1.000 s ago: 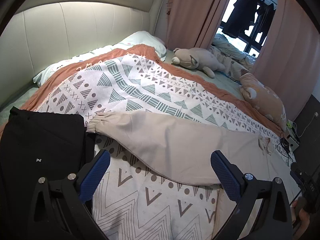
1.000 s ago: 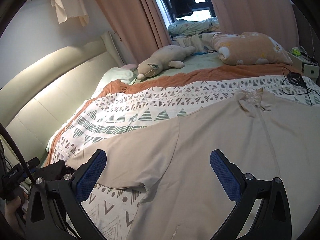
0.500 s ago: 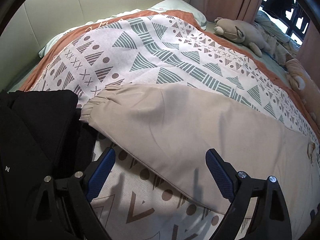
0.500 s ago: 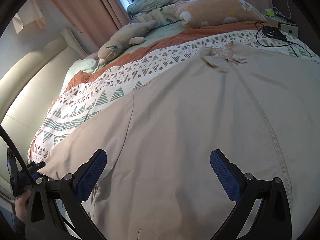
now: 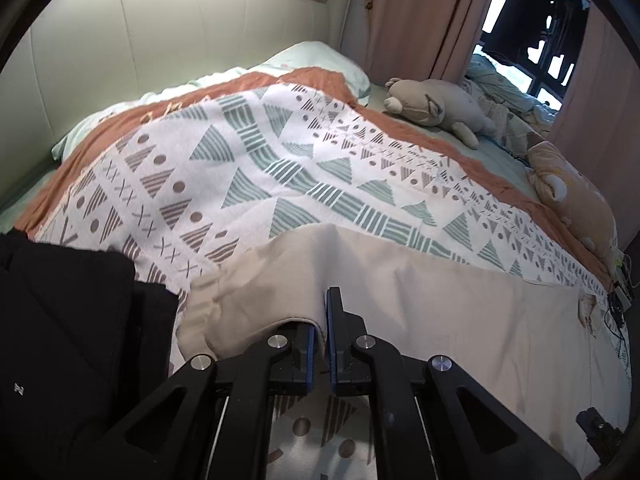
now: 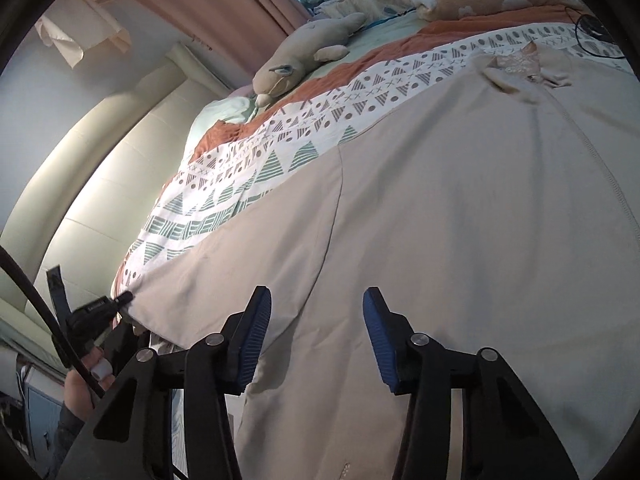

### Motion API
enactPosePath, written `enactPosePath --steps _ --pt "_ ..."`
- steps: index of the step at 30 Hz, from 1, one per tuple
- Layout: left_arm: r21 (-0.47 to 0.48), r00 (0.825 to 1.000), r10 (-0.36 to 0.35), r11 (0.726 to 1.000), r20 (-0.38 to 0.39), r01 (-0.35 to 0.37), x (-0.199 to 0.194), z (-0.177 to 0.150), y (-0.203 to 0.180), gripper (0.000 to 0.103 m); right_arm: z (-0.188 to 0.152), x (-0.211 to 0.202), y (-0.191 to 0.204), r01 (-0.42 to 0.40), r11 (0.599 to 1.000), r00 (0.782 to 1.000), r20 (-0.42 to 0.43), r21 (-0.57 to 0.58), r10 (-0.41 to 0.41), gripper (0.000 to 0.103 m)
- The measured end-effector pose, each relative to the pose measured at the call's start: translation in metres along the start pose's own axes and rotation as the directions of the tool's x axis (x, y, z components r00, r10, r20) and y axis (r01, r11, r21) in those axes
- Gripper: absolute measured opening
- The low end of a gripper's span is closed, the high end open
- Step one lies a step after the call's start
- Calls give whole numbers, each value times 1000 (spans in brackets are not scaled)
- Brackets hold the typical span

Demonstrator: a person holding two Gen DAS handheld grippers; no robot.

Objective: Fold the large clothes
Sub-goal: 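Grasp the sleeve cuff with the left tool and lift it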

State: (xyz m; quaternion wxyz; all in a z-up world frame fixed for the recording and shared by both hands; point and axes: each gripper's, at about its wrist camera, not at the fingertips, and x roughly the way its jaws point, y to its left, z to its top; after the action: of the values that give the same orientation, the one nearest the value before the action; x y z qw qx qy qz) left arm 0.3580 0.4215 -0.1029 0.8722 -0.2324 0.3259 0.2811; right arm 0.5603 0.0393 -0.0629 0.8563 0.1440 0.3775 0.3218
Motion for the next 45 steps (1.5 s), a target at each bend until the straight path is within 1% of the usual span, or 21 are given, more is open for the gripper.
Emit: enactPosePath --steps 4,9,12,13,15,16,19,23,25,27,28,29,30,31,33,34,35,37,40,44,45 --pt "30 998 -56 998 34 55 -26 18 -21 7 -4 23 3 -11 1000 998 -56 -2 11 37" --pt "89 989 -132 988 71 126 -56 32 -55 6 0 57 14 83 994 987 -132 -68 -91 35" --pt "122 980 -182 978 85 171 -75 39 -75 6 -2 76 30 121 984 978 -154 -127 -140 35" --pt "134 976 -197 974 89 185 -81 41 -81 6 -3 83 35 119 984 976 -165 -132 -141 35" --pt "159 970 -222 966 96 205 -93 43 -95 6 -2 96 42 83 991 974 -201 -108 -104 35" --pt "165 967 -238 961 95 221 -98 43 -101 6 -3 103 46 85 990 971 -215 -112 -107 35" --pt "178 953 -289 946 91 270 -113 42 -119 6 -8 114 55 117 978 970 -192 -170 -150 35" --pt "206 936 -343 924 74 322 -125 39 -145 6 -14 123 68 147 950 961 -187 -276 -203 35" --pt "214 929 -366 913 60 346 -129 34 -158 6 -16 128 74 147 941 956 -199 -303 -214 35" --pt "222 923 -381 905 48 362 -130 29 -171 6 -11 127 67 93 965 955 -251 -247 -156 35" --pt "226 920 -389 901 42 371 -131 27 -177 6 -7 127 57 33 985 953 -293 -167 -82 35" --pt "231 917 -397 896 36 379 -132 25 -184 6 -3 123 45 -24 996 945 -328 -81 -4 35" --pt "237 914 -405 891 30 387 -134 22 -190 6 -1 121 34 -68 998 934 -351 2 64 35" --pt "241 911 -413 886 24 395 -134 19 -196 6 1 114 25 -74 997 935 -346 33 80 35" --pt "228 897 -443 873 0 431 -134 13 -207 6 7 96 12 -36 999 953 -300 37 45 41" --pt "218 889 -458 866 -13 450 -134 10 -213 6 8 87 5 -37 997 957 -285 61 52 53" --pt "211 881 -473 859 -26 467 -134 5 -219 6 11 77 -4 -62 992 959 -269 108 89 66" --pt "209 869 -493 846 -43 490 -133 -4 -233 6 16 56 -18 -103 980 965 -220 169 139 77" --pt "203 848 -526 825 -68 527 -132 -18 -254 6 25 20 -41 -95 973 981 -144 208 127 77" --pt "193 817 -569 795 -96 576 -133 -34 -280 6 29 -18 -70 -82 958 993 -58 273 101 77" --pt "189 808 -580 786 -102 588 -133 -36 -285 6 29 -24 -71 -84 956 994 -45 282 100 77"
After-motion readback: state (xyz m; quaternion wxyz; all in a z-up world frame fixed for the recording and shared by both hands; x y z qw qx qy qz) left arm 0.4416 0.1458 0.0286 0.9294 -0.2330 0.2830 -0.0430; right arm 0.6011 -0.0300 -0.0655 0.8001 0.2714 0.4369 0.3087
